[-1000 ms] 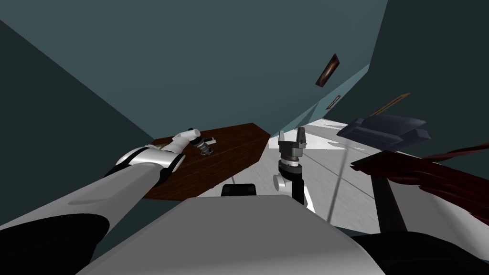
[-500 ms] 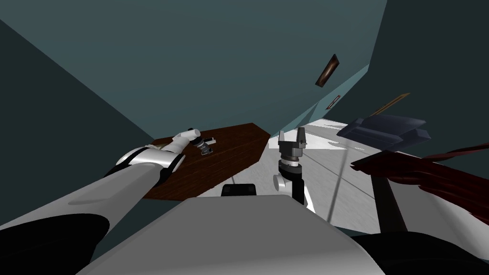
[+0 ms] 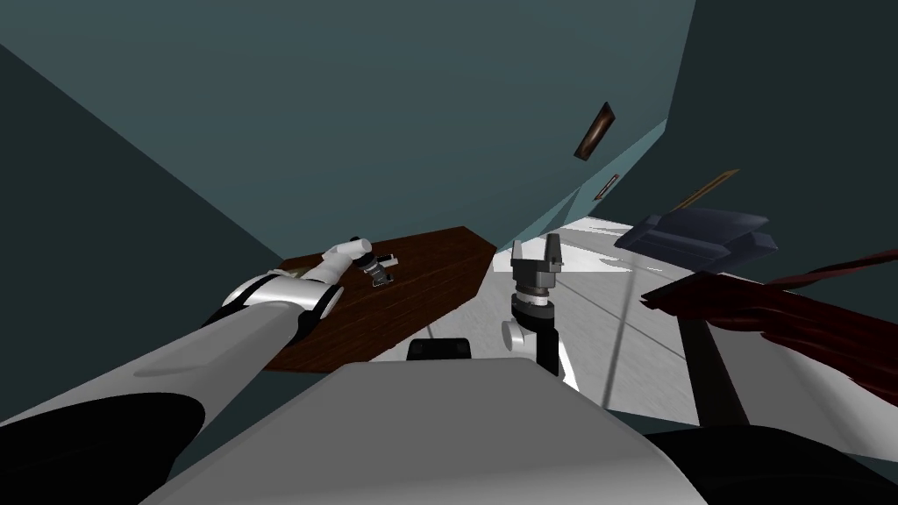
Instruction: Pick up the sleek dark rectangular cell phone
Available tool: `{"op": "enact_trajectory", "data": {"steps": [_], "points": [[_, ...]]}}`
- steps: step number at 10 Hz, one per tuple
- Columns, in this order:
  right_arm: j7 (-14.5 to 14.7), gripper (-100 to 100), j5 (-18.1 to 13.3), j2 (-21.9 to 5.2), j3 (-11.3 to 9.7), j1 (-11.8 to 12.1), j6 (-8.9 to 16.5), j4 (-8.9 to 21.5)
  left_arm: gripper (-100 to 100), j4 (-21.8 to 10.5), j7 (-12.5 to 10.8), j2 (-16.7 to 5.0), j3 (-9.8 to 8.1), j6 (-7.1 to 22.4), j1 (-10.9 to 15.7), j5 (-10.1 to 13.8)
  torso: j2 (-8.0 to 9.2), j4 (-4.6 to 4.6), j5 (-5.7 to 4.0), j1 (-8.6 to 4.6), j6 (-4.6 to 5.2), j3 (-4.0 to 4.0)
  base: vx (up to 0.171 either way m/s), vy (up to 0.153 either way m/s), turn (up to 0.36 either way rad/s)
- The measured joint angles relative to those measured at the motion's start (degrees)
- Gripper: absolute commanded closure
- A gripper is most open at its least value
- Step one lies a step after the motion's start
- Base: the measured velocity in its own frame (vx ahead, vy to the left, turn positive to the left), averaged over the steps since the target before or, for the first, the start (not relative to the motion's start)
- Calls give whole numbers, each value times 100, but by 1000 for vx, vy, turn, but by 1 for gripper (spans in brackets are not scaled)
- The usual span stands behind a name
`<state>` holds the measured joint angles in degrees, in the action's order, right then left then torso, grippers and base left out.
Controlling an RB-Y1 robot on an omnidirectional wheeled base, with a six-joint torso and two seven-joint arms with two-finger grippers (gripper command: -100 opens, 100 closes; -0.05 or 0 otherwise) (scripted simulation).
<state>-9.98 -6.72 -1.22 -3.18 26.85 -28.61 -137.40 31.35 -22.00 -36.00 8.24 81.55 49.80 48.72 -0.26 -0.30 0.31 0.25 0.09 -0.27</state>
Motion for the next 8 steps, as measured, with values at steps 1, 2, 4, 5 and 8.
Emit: {"op": "enact_trajectory", "data": {"steps": [1, 2, 4, 5, 8], "points": [[0, 0, 0, 0, 0, 0, 0, 0, 100, -120, -31, 60, -48, -2, 16, -60, -5, -24, 16, 6, -10, -15, 3, 25, -32], [0, 0, 0, 1, -1, 0, 0, 0, 100, 30, -128, 44, -81, 73, -100, -61, -2, -43, 26, 7, -27, -23, -7, -8, 29], [0, 0, 0, 1, -1, 0, 0, 0, 100, 345, -220, 34, -89, 173, -237, -59, 1, -50, 29, 3, -30, -25, -12, -12, 16], [0, 0, 0, 1, -1, 0, 0, 0, 100, 674, -294, 31, -93, 224, -348, -58, 1, -48, 28, 1, -28, -24, -2, 44, -107], [0, 0, 0, 0, 0, 0, 0, 0, 100, 1164, -550, 151, -234, 433, -499, -225, -3, -49, 31, 24, -29, -26, 3, 64, -46]]}}
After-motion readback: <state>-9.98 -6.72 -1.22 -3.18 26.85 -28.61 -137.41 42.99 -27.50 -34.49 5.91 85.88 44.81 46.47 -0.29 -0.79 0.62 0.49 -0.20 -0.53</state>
